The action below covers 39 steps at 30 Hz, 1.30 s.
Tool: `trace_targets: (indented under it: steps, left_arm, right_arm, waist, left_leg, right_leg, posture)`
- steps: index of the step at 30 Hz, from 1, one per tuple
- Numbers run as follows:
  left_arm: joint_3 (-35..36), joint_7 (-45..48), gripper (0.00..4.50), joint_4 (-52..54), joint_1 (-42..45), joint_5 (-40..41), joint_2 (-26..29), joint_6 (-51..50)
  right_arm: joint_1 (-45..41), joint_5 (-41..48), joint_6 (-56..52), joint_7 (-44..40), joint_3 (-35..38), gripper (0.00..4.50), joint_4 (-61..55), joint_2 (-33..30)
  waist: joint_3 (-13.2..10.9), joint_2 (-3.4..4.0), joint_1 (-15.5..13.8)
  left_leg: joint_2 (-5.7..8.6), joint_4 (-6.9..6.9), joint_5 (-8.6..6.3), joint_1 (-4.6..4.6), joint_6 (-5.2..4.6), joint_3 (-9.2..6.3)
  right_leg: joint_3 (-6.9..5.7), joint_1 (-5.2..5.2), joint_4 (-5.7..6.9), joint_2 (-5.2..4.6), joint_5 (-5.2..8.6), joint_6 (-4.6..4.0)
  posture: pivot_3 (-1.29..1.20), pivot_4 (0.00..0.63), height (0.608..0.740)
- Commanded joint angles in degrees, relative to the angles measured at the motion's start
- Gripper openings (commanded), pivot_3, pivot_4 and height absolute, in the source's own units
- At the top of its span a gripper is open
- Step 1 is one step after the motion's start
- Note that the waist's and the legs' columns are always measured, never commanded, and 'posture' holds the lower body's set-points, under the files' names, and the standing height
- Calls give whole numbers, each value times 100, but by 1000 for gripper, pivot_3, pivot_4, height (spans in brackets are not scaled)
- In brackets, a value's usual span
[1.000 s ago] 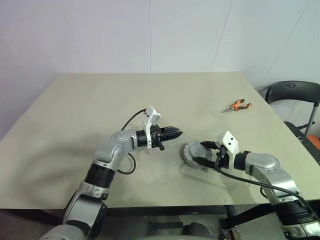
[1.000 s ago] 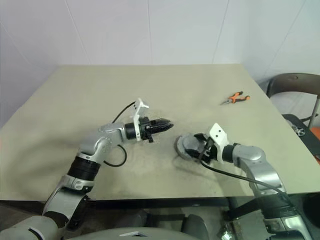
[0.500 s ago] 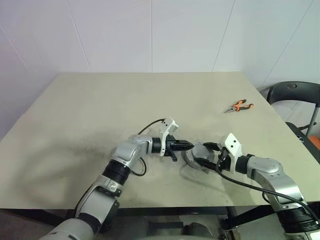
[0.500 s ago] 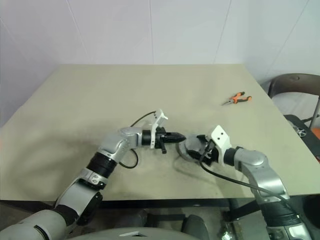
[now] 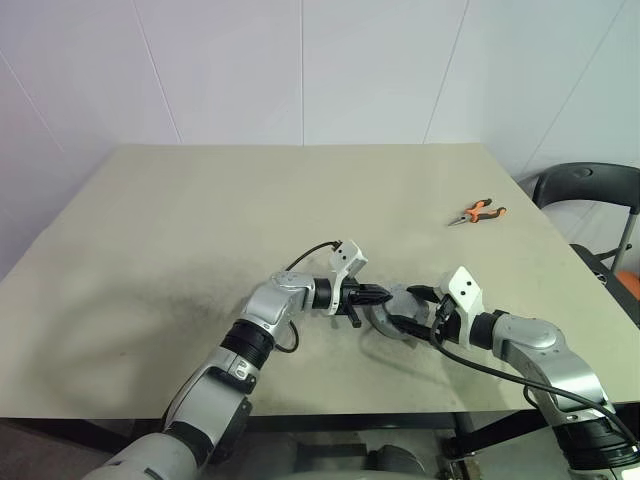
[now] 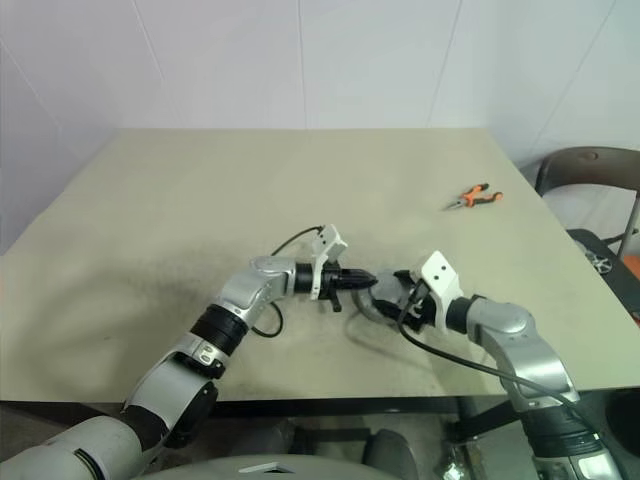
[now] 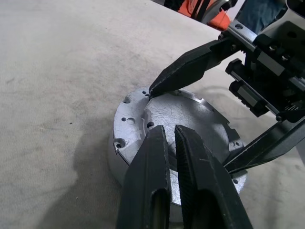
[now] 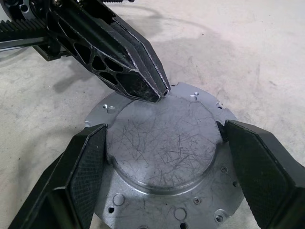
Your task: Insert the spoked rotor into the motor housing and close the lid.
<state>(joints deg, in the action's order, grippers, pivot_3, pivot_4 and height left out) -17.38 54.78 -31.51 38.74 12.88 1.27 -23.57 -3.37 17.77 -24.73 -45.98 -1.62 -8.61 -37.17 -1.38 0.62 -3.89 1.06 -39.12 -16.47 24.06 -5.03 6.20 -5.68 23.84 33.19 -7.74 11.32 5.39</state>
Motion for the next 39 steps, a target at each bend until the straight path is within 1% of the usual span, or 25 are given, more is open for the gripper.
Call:
trace_targets:
  steps: [1, 8, 10, 11, 15, 19, 24, 28, 34, 39]
  left_arm:
    - [-179, 175, 388, -8, -16, -139, -51, 43]
    - [-199, 334, 388, 24, -121, -219, -18, 66]
    - [-198, 358, 345, 29, -152, -233, -5, 74]
    - [-204, 366, 345, 28, -169, -243, 3, 84]
    - [-211, 402, 345, 54, -207, -248, 49, 90]
    - [-194, 426, 345, 51, -206, -251, 58, 92]
    - [-161, 393, 345, -26, -185, -258, 30, 139]
    - [-158, 393, 345, -35, -194, -256, 21, 161]
    - [-152, 383, 345, -31, -201, -242, -5, 159]
    - [-127, 361, 345, -53, -195, -239, -7, 152]
  right_arm:
    - [152, -138, -392, 11, -214, 3538, 147, -51]
    - [184, -10, -626, 6, -206, 3538, 7, 0]
    - [208, 6, -614, 18, -213, 4292, -38, 25]
    - [197, -7, -652, 100, -204, 4464, -45, 65]
    - [157, 85, -989, 194, -224, 4464, -133, 101]
    - [101, 74, -993, 240, -162, 4464, -165, 100]
    - [-135, 285, -998, 449, 265, 4464, -255, 254]
    - [-304, 386, -1007, 533, 471, 4464, -362, 272]
    - [-392, 705, -1247, 406, 609, 4464, -772, 135]
    - [-481, 1090, -1527, 292, 1153, 4464, -802, -101]
  waist:
    - [0, 0, 1]
    - [2, -2, 1]
    - [3, -3, 3]
    - [3, -3, 7]
    - [3, -4, 18]
    - [3, -5, 18]
    - [3, -5, 20]
    - [0, -3, 18]
    - [-5, 5, 15]
    - [-6, 5, 4]
  left_leg:
    - [0, 0, 0, 0, 0, 0]
    - [0, 0, 0, -2, 0, -4]
    - [0, 0, 0, -2, -1, -6]
    - [0, 0, 0, -3, -1, -7]
    - [-2, 0, 0, -18, -1, -9]
    - [-3, 1, -1, -36, 0, -14]
    - [-3, 1, -2, -37, -1, -15]
    - [-2, 1, -2, -36, 0, -14]
    - [-2, 0, -2, -33, -1, -14]
    - [-1, 0, -2, -26, -1, -14]
  right_leg:
    - [0, 0, 0, 0, 0, 0]
    - [-2, -4, 0, 0, 0, 0]
    - [-5, -6, -2, 0, 0, 0]
    - [-7, -8, -2, 0, 0, 0]
    - [-8, -22, -2, 1, 0, 1]
    - [-12, -44, -8, 1, 2, 2]
    - [-12, -45, -8, 2, 3, 5]
    - [-12, -45, -8, 1, 2, 4]
    - [-12, -42, -8, 0, 2, 4]
    - [-13, -37, -10, 0, 2, 4]
  posture:
    - [0, 0, 740]
    - [0, 0, 740]
    - [0, 0, 740]
    - [0, 0, 740]
    - [0, 0, 740]
    - [0, 0, 740]
    - [0, 0, 740]
    - [0, 0, 740]
    - [0, 0, 740]
    - [0, 0, 740]
